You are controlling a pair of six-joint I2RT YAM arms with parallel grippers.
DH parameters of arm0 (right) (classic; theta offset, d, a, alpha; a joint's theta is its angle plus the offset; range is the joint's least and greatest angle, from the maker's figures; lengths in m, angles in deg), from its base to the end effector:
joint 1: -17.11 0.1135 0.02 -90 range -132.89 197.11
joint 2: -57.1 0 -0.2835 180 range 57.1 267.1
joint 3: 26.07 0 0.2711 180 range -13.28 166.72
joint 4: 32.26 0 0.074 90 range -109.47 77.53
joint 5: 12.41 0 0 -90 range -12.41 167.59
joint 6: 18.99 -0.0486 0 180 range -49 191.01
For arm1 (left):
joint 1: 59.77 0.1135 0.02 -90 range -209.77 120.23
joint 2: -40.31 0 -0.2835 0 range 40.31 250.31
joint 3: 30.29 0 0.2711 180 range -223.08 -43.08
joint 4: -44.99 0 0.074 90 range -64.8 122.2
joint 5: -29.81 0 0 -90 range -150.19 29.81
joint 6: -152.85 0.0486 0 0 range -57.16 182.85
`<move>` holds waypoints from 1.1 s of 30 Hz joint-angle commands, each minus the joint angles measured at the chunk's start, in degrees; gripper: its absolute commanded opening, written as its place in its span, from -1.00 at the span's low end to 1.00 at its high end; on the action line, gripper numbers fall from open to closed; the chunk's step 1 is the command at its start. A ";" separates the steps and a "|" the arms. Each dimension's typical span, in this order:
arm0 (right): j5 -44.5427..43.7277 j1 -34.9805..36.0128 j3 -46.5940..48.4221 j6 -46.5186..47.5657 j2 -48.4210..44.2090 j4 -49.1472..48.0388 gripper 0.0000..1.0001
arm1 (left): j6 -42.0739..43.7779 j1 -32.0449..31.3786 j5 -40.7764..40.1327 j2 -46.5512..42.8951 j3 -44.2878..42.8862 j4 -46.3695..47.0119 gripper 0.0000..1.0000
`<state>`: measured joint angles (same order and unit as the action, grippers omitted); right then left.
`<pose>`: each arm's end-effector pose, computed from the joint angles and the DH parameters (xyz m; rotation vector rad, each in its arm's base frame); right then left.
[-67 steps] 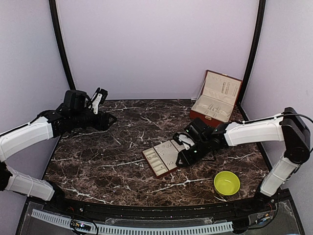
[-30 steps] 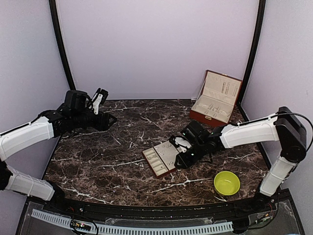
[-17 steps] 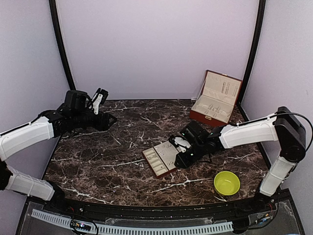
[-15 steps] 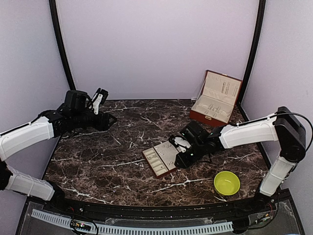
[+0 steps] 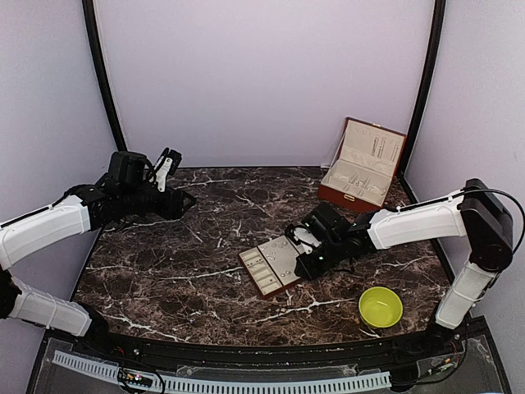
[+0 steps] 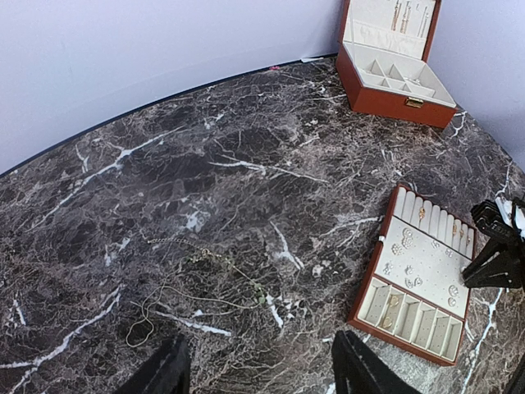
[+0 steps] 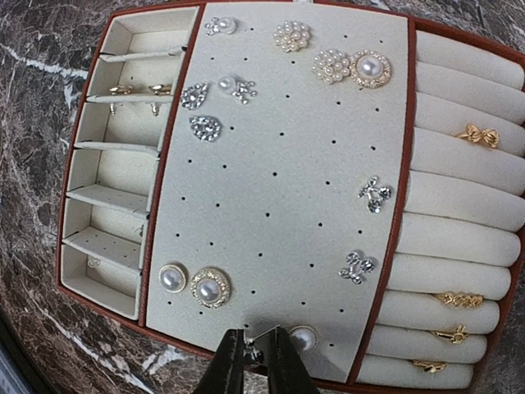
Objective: Organize the mixed jewelry
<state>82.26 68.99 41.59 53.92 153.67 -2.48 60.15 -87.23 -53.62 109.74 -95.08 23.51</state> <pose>0.2150 0.2805 0.1595 -0.8333 2.5572 0.5171 0.2640 -0.1435 0.3032 0.5115 1.9878 -0.4464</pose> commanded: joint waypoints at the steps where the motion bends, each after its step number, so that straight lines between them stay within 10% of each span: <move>1: -1.07 0.44 0.45 -2.47 0.61 -1.82 -0.77 | 0.51 0.44 0.04 -0.08 0.77 0.78 0.23; 33: 14.09 -7.93 -2.75 -12.23 -1.21 -9.63 -0.94 | 1.59 0.45 1.89 -0.66 1.07 1.42 0.24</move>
<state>91.11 63.09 39.65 44.24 154.31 -9.30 60.23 -87.23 -53.55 109.74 -95.06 23.51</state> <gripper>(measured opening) 0.032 0.613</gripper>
